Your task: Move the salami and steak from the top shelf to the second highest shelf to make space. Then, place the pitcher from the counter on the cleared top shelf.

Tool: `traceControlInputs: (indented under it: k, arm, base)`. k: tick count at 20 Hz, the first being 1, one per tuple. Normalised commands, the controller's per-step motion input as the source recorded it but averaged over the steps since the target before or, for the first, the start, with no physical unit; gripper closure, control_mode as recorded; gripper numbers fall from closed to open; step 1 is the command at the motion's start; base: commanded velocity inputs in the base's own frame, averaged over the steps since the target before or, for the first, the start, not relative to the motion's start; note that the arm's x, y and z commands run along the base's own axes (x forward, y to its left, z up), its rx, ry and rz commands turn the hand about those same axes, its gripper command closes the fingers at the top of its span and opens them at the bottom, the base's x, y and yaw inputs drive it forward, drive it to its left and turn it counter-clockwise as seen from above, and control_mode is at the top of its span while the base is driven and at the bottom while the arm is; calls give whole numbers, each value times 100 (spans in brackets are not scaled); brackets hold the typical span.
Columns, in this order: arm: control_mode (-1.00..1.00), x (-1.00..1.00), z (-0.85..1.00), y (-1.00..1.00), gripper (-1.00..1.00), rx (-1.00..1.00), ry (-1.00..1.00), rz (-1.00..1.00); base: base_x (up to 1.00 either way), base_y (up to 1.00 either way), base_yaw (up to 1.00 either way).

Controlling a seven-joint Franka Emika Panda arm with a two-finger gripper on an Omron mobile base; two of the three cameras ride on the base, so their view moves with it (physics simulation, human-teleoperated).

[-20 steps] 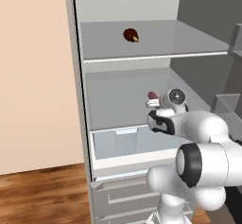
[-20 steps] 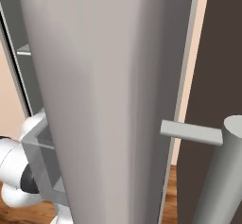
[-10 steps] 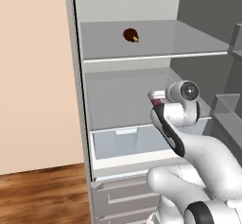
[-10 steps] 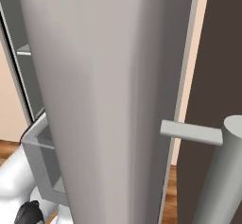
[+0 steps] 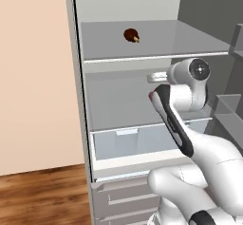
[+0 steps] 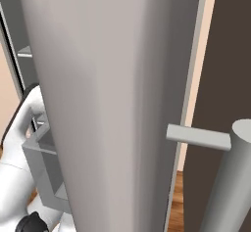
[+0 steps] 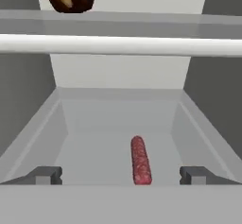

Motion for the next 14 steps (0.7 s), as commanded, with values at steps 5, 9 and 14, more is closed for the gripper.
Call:
traceControlInputs:
  k: [5, 9, 14]
  arm:
    - [-100, 9, 100, 34, -100, 0, 0, 0]
    - [-100, 15, 90, 26, -100, 0, 5, 0]
    - [-100, 24, 50, 26, -100, 0, 10, 0]
  base:
    - [0, 0, 0]
    - [0, 0, 0]
    - [0, 0, 0]
